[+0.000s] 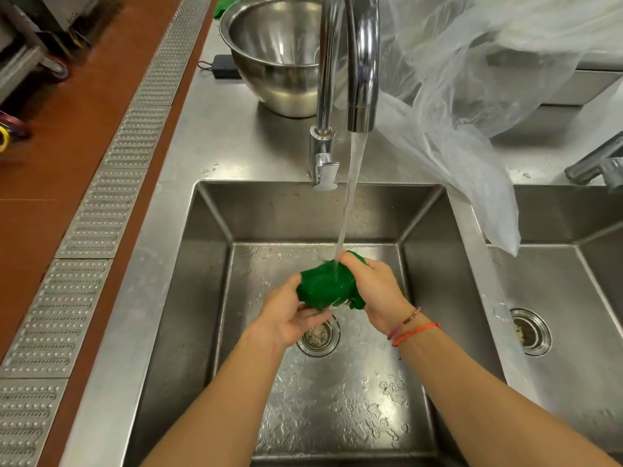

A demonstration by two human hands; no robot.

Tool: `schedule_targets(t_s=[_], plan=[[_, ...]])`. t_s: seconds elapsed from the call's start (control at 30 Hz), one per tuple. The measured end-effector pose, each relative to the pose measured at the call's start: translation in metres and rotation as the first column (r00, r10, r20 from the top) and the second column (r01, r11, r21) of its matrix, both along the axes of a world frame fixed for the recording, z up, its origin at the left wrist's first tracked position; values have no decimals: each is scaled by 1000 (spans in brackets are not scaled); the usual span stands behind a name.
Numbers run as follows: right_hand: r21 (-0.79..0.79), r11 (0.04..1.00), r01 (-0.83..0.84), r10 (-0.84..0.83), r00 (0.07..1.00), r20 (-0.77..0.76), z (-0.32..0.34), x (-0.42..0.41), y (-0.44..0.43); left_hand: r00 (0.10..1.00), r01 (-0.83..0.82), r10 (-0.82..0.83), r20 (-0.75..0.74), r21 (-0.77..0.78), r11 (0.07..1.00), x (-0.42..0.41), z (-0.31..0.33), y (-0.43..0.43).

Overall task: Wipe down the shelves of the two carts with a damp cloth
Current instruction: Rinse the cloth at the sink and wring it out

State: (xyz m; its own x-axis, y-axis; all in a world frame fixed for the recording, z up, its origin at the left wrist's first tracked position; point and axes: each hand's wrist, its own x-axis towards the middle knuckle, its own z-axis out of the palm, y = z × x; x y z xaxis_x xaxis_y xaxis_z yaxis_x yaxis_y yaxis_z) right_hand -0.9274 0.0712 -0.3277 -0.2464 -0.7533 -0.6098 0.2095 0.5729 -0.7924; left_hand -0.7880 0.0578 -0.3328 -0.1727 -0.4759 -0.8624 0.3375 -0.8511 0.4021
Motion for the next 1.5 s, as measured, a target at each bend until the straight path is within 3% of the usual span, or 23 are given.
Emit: schedule_targets(t_s=[0.1,0.27,0.4,0.5,0.6,0.7,0.87,0.93,1.0,1.07,1.13,1.23,1.3,1.37,1.43,1.5], plan=[[41,999,28,-24,996,-86,-9,-9,4,987,-159,158,-18,-83,984,-4,-4,-5],[97,993,71,-65,996,-60,-18,-15,11,980,-200,199,-22,-185,962,-6,0,-9],[255,965,-57,-28,947,319,-12,-13,11,983,-179,167,-75,-205,962,-2,-1,-8],[257,959,-116,5,919,394,-10,-14,9,983,-181,180,-25,-215,960,5,-1,-9],[168,980,-106,51,951,304,-8,-10,4,974,-105,146,172,-227,968,9,-9,-11],[59,988,-141,128,974,186,-6,1,4,970,-59,96,226,-164,985,5,-18,-8],[-68,974,-214,198,960,-196,-2,22,0,993,58,-58,102,4,998,-18,-21,2],[-73,961,-265,224,910,-350,-6,32,1,999,12,-10,-34,51,999,-29,-19,5],[-71,948,-309,232,829,-509,-8,39,2,986,-75,75,-147,3,997,-47,-13,6],[-69,934,-351,244,766,-595,-9,39,3,987,-154,146,-61,-149,977,-63,-3,7],[-50,919,-391,265,708,-655,-12,36,1,979,-94,127,158,-197,976,-63,-4,4],[24,903,-430,329,655,-680,-24,26,1,984,-11,44,173,-186,982,-46,-24,7],[99,913,-397,356,653,-669,-32,16,0,897,197,-67,438,-258,946,-36,-33,5],[168,929,-331,357,675,-645,-37,4,-3,810,281,-53,583,-308,909,-26,-35,3],[195,938,-287,343,684,-644,-39,-4,-8,767,336,-80,637,-292,895,-15,-37,0],[185,949,-257,315,705,-636,-35,-9,-11,795,349,-141,590,-254,902,-2,-43,0]])
